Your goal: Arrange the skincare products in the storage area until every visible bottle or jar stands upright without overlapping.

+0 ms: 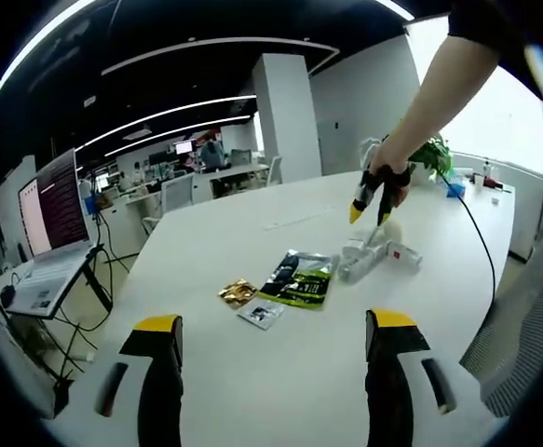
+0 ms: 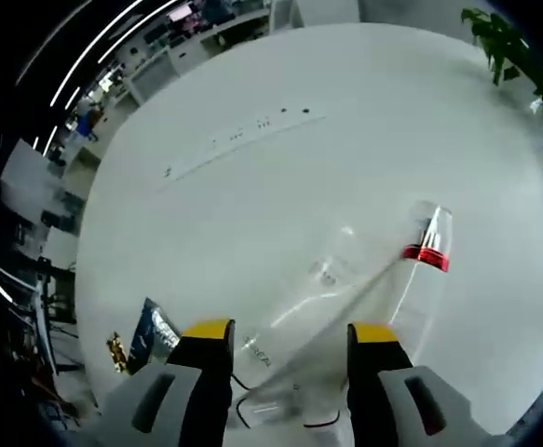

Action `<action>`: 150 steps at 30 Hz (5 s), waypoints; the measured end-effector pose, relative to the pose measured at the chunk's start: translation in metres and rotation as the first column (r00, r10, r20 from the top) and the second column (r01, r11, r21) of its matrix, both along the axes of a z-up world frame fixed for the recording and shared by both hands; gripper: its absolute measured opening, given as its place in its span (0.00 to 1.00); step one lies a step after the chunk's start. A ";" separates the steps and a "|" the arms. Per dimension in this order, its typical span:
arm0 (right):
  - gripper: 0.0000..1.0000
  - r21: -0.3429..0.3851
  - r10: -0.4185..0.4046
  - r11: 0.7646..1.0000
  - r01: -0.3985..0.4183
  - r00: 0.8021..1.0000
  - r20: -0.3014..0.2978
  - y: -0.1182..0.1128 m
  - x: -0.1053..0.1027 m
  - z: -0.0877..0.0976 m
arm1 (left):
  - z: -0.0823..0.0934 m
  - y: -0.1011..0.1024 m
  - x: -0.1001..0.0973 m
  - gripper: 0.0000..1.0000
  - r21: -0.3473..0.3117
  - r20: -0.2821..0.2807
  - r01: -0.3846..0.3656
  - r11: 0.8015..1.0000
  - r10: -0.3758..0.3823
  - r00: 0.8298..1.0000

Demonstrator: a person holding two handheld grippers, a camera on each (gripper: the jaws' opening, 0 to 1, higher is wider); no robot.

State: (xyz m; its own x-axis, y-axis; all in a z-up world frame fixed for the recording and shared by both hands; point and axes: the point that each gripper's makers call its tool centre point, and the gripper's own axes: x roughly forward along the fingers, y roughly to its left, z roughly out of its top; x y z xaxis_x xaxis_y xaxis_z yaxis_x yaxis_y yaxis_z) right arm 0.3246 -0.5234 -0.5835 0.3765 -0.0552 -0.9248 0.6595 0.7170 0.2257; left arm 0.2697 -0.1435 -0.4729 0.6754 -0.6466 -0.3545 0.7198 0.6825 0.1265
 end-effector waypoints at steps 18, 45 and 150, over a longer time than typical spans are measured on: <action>0.43 -0.052 0.090 0.994 -0.093 0.994 -0.063 -0.013 0.026 -0.025 | -0.009 0.004 0.003 0.75 0.021 -0.032 -0.023 1.000 0.024 0.999; 0.27 -0.218 0.419 0.873 -0.436 0.900 -0.123 -0.018 0.043 -0.032 | -0.013 0.008 0.004 0.74 0.031 -0.057 -0.031 0.999 0.033 0.998; 0.23 -0.762 0.839 0.531 -0.370 0.352 0.414 0.170 -0.124 0.211 | 0.134 -0.116 -0.065 0.83 -0.287 0.051 0.290 0.913 -0.287 0.956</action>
State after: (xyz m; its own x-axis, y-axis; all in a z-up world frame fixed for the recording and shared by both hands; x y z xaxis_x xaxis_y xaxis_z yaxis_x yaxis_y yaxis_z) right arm 0.2008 -0.3534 -0.3725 0.9481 0.1799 -0.2624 -0.2269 0.9604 -0.1615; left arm 0.2043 -0.2597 -0.3393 0.4460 -0.8870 -0.1197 0.8907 0.4530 -0.0381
